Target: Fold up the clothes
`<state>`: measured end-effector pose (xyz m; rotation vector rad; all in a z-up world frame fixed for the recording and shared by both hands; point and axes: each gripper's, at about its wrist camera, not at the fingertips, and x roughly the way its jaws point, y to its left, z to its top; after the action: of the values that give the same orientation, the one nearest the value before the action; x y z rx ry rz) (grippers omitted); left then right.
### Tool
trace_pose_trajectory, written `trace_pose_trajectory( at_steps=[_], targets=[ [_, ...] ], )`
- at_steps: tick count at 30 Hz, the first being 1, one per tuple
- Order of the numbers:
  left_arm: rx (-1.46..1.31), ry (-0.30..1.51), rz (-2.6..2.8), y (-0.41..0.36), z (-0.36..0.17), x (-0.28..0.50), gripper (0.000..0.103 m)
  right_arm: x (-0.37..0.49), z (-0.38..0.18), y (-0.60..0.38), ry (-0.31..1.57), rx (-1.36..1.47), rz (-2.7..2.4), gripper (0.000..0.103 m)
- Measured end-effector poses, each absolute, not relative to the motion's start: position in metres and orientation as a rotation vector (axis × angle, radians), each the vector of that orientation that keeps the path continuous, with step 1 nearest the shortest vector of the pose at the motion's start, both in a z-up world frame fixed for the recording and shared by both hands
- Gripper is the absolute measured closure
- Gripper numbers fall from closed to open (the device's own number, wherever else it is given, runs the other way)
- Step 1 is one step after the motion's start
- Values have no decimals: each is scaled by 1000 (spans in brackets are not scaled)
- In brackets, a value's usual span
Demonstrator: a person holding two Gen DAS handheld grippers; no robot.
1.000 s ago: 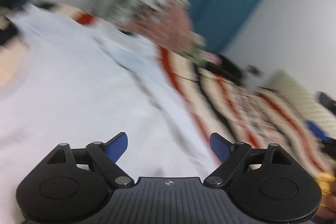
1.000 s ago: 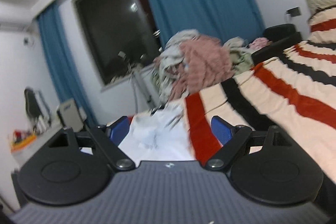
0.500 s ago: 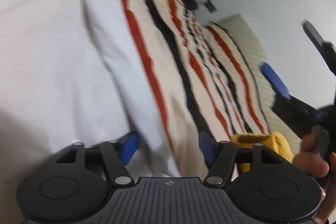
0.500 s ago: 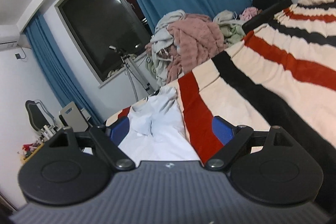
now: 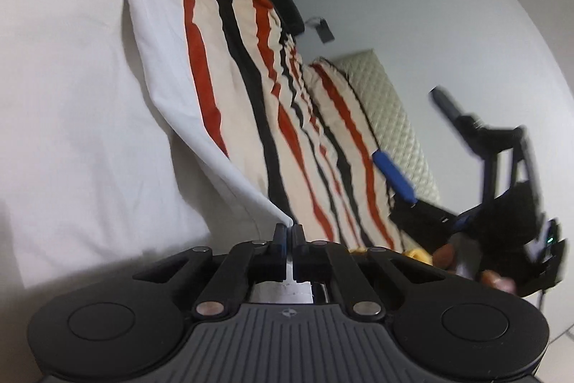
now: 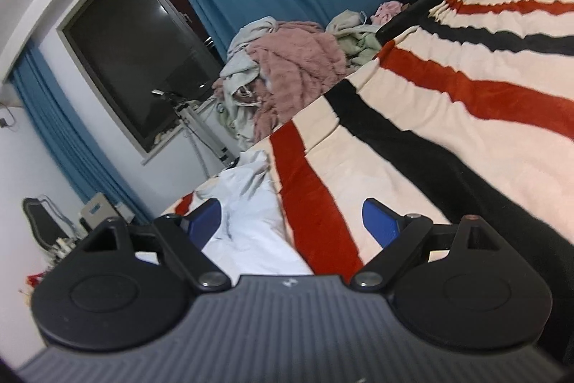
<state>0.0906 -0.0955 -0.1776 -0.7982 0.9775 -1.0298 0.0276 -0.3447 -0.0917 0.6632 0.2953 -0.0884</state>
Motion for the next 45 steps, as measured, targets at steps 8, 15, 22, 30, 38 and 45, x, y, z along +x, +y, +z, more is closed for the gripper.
trace_pose_trajectory(
  at_steps=[8,15,22,30,38,45],
  targets=[
    [-887,875,-953,-45,-125,64,102,23,-87,-338,304,595,-104,15],
    [-858,865,-729,36,-94,32,102,25,-87,-334,320,566,-93,15],
    [-609,1073,-417,50,-113,31,101,29,-83,-309,349,475,-52,15],
    [-391,999,-289,54,-79,95,51,61,-29,-270,270,320,58,17],
    [-542,862,-239,4,-62,283,41,128,-53,-268,285,350,111,17],
    [-493,776,-87,-36,-101,398,42,168,-98,-280,385,349,89,17]
  ],
)
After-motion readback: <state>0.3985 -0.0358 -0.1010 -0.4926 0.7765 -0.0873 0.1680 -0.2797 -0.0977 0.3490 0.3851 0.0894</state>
